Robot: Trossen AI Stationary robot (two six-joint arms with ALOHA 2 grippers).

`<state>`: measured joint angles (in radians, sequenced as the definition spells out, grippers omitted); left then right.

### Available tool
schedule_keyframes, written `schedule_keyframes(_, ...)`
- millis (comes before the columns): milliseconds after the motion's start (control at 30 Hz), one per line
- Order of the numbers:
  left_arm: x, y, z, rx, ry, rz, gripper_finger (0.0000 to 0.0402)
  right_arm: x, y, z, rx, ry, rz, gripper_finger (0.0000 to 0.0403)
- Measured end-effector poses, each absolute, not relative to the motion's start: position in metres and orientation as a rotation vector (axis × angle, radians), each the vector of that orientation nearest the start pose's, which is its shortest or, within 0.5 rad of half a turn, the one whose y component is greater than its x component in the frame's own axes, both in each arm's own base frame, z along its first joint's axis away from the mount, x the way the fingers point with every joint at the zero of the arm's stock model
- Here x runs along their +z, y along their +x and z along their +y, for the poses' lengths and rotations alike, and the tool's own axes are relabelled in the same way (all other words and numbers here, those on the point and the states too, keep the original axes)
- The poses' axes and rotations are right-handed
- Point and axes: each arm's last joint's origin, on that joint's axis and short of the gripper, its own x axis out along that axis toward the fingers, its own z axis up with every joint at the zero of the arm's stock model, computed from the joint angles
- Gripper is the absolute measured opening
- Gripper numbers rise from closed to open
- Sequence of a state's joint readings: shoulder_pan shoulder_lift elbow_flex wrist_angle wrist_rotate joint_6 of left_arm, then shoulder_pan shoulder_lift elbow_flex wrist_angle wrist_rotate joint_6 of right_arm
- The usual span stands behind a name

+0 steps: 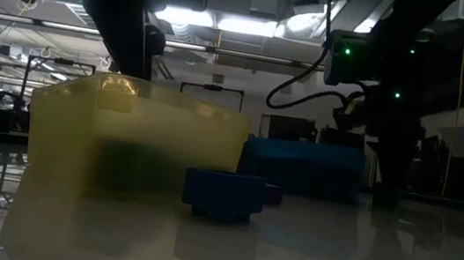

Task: Sort blocks by size
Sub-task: Put the small green wooden block into the yellow bin

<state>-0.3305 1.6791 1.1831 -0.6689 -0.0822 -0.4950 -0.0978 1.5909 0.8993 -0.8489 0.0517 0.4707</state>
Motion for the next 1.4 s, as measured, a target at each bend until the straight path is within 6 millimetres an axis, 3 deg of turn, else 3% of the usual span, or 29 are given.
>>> schedule_keyframes(200,0.213,0.313,-0.107,0.065,-0.199,1.161,0.0212,0.162,0.255,-0.025,-0.434,0.447,1.474,0.0128)
schedule_keyframes(367,0.214,0.313,-0.107,0.064,-0.2,1.161,0.0211,0.167,0.253,-0.021,-0.346,0.546,1.552,0.0124)
schedule_keyframes(567,0.214,0.313,-0.107,0.065,-0.202,1.16,0.0212,0.203,0.247,-0.013,-0.34,0.548,1.753,0.0124)
schedule_keyframes(700,0.214,0.313,-0.107,0.067,-0.204,1.16,0.0212,0.239,0.255,0.003,-0.272,0.486,1.77,0.0129)
schedule_keyframes(867,0.215,0.307,-0.108,0.057,-0.25,1.213,0.0212,0.283,0.281,0.032,-0.059,0.37,1.528,0.0131)
schedule_keyframes(1067,0.22,0.294,-0.113,0.092,-0.393,1.296,0.0211,0.315,0.318,0.073,0.263,0.151,1.037,0.0133)
schedule_keyframes(1200,0.221,0.289,-0.122,0.111,-0.424,1.312,0.0211,0.317,0.339,0.092,0.344,-0.015,0.782,0.0134)
schedule_keyframes(1400,0.222,0.284,-0.14,0.139,-0.496,1.286,0.0211,0.294,0.372,0.1,0.373,-0.133,0.658,0.0136)
